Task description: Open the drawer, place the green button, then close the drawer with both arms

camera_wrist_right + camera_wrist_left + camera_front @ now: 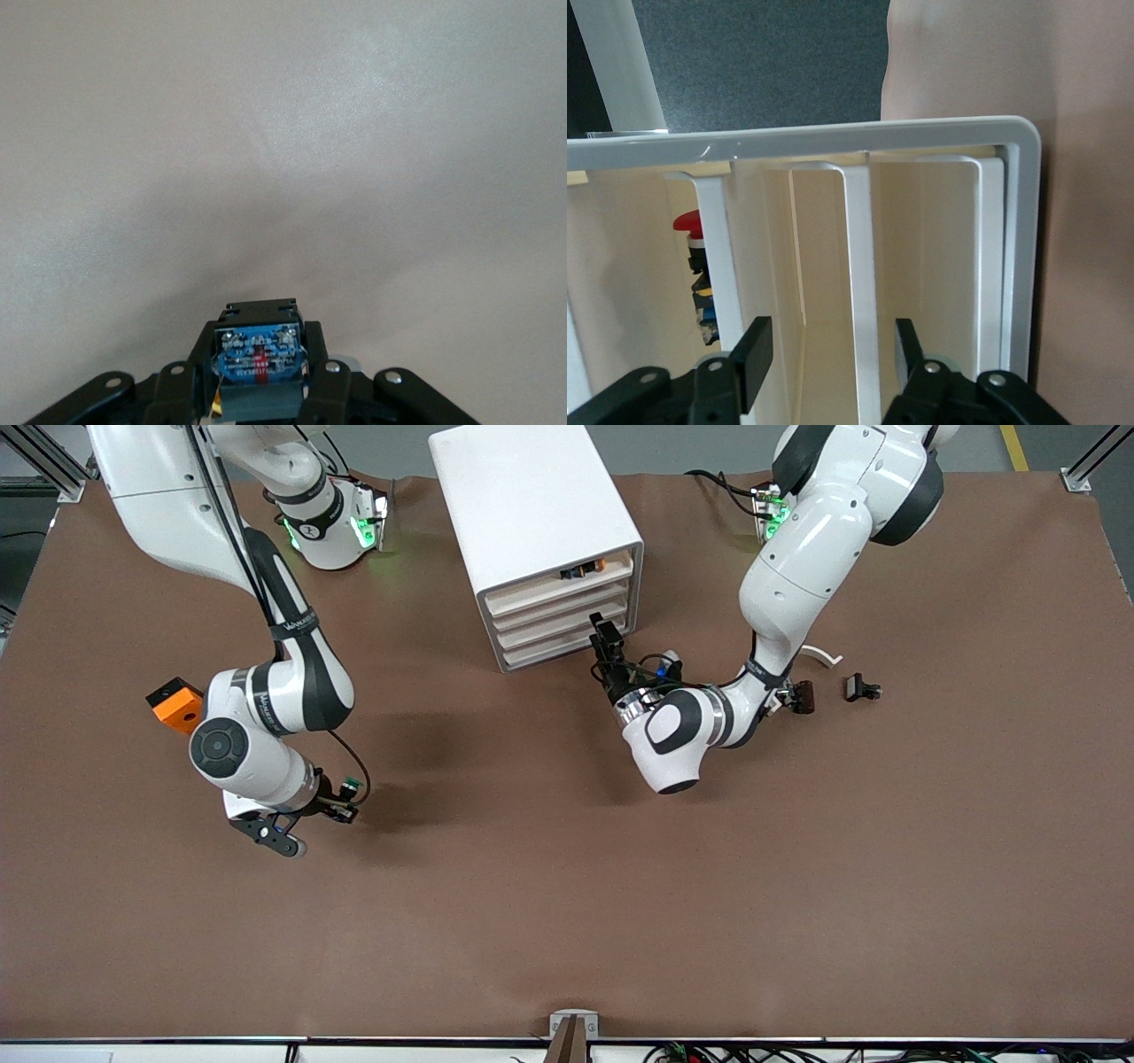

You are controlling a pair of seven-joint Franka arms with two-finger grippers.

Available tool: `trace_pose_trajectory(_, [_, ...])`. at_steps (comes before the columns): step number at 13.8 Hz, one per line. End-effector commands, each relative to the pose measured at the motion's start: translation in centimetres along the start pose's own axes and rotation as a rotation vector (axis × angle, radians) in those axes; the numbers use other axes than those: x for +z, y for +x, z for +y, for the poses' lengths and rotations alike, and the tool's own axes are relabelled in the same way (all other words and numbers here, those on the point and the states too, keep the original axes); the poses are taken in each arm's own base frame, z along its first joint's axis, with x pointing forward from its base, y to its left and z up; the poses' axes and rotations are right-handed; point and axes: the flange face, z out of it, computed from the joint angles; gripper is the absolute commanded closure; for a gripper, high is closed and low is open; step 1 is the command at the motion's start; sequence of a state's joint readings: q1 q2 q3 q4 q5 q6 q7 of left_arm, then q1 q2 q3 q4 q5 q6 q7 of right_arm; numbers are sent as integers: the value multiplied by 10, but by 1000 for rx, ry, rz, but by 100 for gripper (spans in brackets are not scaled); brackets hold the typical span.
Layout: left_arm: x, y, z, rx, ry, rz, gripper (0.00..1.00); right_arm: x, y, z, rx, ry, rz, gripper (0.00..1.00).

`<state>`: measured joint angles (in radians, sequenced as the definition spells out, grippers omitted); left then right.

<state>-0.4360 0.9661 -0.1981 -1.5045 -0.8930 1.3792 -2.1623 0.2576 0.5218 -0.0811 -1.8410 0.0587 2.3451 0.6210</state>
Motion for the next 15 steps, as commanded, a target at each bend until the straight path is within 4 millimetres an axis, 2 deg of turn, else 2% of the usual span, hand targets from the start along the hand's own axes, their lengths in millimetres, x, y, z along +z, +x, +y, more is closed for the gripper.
trace_pose_trajectory(1, [13, -5, -5, -10, 18, 6, 37, -6, -2, -3, 17, 3, -1, 100])
trace_pose_trajectory(5, [24, -9, 0, -12, 20, 14, 37, -7, -2, -5, 13, 3, -1, 100])
trace_pose_trajectory(8, [35, -14, 1, -10, 20, 26, 57, -5, -3, -6, 19, 4, 0, 100])
trace_pose_trajectory(13, [45, -17, 9, -16, 15, 22, 68, -4, -1, -7, 18, 3, 1, 100])
trace_pose_trajectory(15, [45, -17, 12, -19, 7, 17, 78, -4, -2, -12, 14, 4, 2, 100])
